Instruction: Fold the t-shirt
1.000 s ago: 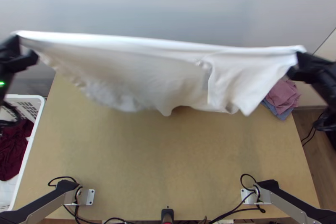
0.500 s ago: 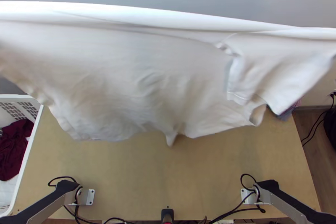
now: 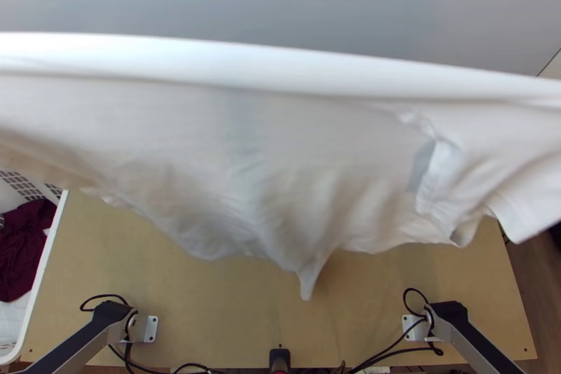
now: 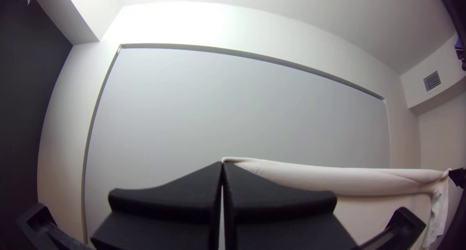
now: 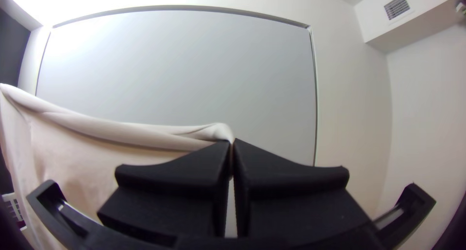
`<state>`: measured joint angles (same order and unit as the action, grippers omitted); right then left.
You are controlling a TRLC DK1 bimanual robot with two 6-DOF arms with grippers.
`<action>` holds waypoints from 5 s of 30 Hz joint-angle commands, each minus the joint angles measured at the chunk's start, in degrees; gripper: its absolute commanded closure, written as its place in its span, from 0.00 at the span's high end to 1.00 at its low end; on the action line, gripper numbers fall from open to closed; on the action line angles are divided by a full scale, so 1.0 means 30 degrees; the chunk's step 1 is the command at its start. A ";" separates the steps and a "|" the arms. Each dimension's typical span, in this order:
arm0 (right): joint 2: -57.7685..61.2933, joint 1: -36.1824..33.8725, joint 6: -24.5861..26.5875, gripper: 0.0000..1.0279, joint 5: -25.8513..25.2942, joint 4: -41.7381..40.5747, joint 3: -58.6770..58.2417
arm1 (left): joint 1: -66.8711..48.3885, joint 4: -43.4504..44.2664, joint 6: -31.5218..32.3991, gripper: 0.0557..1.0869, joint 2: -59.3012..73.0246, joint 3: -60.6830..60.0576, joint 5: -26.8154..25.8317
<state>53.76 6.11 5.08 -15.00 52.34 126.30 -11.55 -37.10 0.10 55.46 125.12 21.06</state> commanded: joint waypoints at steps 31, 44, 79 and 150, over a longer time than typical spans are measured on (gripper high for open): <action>-0.0312 0.1509 -0.1196 0.03 0.0314 -0.6401 -1.5938 | 0.0511 -0.0816 0.6823 0.04 -0.0118 -1.4754 -0.4881; 0.8946 0.1069 -0.2016 0.03 0.0314 -1.3490 -1.6934 | 0.2327 0.8031 0.6149 0.04 0.8466 -1.5369 -0.4588; 2.4620 0.0190 -0.6704 0.03 0.0021 -1.1147 -0.5831 | 0.2474 1.2602 0.5094 0.04 2.4345 -0.7576 -0.4090; 2.4239 -0.0425 -0.9575 0.03 0.8459 0.4000 0.1289 | 0.2122 0.7914 0.5592 0.04 2.5106 -0.5496 -0.4061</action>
<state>130.08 5.54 -22.96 8.67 61.36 130.23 -5.32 -10.31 15.68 133.97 112.01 8.86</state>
